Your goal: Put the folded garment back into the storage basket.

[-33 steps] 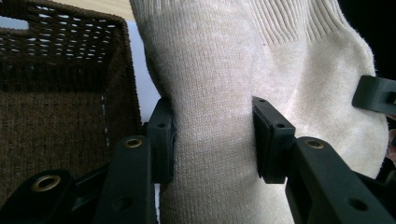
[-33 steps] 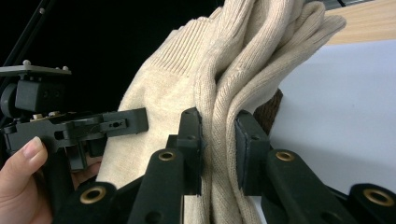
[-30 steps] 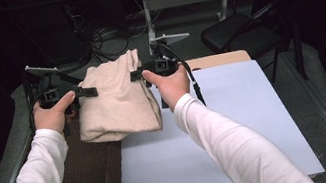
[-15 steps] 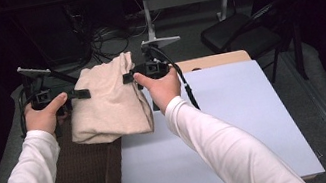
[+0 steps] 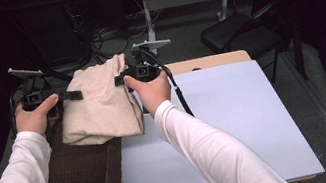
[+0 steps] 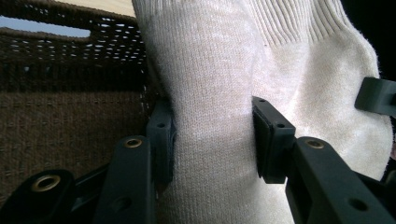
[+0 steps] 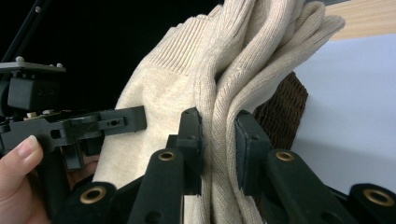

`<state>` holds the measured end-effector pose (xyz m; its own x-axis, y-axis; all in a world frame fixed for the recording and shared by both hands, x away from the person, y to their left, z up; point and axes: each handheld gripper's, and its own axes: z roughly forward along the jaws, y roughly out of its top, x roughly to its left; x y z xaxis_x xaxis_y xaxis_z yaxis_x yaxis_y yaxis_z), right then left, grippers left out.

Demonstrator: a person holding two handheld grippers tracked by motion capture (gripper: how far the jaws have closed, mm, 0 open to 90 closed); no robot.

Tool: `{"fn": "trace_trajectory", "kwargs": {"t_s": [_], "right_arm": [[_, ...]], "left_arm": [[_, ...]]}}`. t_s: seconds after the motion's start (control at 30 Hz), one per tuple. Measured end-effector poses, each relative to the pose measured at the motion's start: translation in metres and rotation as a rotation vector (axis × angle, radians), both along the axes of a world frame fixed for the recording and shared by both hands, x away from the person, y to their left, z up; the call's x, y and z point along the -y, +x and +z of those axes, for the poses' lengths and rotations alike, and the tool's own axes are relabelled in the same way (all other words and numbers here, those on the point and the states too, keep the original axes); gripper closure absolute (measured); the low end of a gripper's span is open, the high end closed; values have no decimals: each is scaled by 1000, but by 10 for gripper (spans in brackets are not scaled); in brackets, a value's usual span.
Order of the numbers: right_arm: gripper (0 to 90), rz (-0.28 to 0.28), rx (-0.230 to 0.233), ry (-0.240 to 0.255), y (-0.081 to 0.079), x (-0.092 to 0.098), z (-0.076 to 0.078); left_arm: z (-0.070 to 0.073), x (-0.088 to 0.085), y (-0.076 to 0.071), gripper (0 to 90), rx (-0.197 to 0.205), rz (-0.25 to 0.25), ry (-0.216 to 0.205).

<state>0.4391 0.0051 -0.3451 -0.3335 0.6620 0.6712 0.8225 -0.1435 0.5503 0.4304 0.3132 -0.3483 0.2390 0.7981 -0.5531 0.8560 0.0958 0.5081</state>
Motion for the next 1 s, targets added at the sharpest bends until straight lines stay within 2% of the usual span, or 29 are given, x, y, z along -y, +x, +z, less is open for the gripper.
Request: {"fn": "trace_trajectory", "kwargs": {"t_s": [0.77,1.0], "right_arm": [[749,25,-18,3,-7,-43,-13],[749,38,-21,-4,-12,-53,-20]], "left_arm": [[-7,-41,-8,572,-25,-12,44],[-14,-51,-12,572,-30,-13,47]]}}
